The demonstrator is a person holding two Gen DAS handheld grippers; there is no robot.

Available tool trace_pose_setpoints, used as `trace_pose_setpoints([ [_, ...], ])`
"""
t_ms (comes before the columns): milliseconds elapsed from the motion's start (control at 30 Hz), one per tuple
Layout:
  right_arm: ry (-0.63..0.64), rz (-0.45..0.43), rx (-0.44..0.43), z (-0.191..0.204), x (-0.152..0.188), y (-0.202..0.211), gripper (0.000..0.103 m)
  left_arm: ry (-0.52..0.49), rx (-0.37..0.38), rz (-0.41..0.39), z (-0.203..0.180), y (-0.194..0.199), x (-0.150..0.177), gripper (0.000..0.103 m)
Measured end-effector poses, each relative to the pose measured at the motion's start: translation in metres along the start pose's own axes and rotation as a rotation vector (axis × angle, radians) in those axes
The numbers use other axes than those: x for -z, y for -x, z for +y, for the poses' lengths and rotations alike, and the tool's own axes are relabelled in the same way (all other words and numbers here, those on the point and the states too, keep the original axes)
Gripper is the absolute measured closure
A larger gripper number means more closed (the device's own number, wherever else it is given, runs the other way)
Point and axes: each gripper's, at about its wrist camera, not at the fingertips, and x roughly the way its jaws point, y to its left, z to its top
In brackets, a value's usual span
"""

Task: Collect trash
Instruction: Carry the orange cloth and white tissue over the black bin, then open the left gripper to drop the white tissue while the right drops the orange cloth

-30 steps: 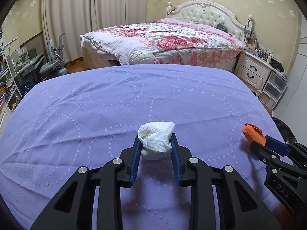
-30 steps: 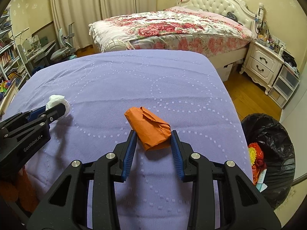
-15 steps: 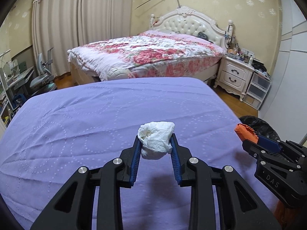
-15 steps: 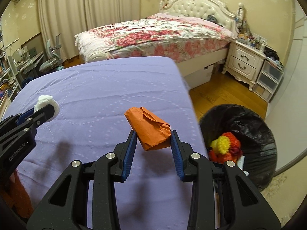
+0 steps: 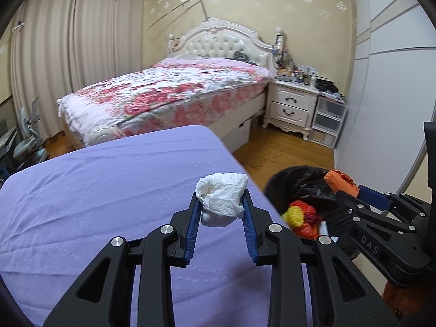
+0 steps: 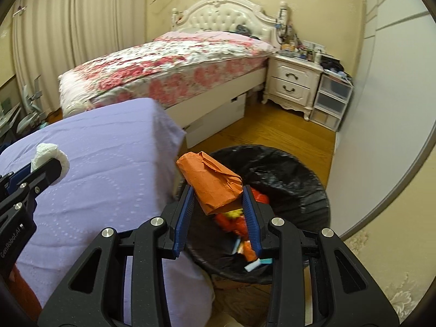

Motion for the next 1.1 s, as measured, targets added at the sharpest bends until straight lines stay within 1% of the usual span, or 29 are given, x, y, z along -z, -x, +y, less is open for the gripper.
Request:
trace_pose_setpoints([
  [133, -0.029, -0.003, 0.036, -0.022, -0.001, -0.006, 0.068, -0.037, 0.03, 0.001, -0.029, -0.014, -0.006, 0.072],
  [367, -0.091, 0.004, 0.074, -0.052, -0.003, -0.022, 0.068, -0.066, 0.052, 0.005, -0.059, -0.046, -0.02, 0.072],
  [467, -0.114, 0.011, 0.078, -0.061, -0.003, -0.03, 0.068, -0.079, 0.048, 0.006, -0.067, -0.055, -0.022, 0.072],
  [733, -0.16, 0.019, 0.09, -0.079, -0.006, -0.047, 0.067, -0.078, 0.046, 0.068, -0.077, -0.088, -0.022, 0.071],
  [767, -0.164, 0.019, 0.091, -0.081, -0.006, -0.048, 0.067, -0.081, 0.041, 0.071, -0.078, -0.089, -0.021, 0.068],
  [833, -0.175, 0.022, 0.09, -0.085, -0.007, -0.052, 0.064, -0.088, 0.04, 0.081, -0.08, -0.093, -0.02, 0.065],
  [933, -0.188, 0.021, 0.098, -0.088, -0.007, -0.054, 0.057, -0.088, 0.042, 0.084, -0.08, -0.094, -0.02, 0.055],
  [967, -0.189, 0.021, 0.1, -0.089, -0.007, -0.055, 0.057, -0.087, 0.043, 0.08, -0.08, -0.093, -0.02, 0.048],
  [1033, -0.191, 0.022, 0.106, -0.091, -0.007, -0.054, 0.055, -0.085, 0.043, 0.068, -0.079, -0.09, -0.02, 0.041],
  [1067, -0.193, 0.02, 0.111, -0.091, -0.007, -0.054, 0.054, -0.083, 0.041, 0.062, -0.079, -0.089, -0.02, 0.04],
  [1100, -0.193, 0.019, 0.115, -0.092, -0.006, -0.053, 0.051, -0.084, 0.038, 0.058, -0.078, -0.087, -0.02, 0.038],
])
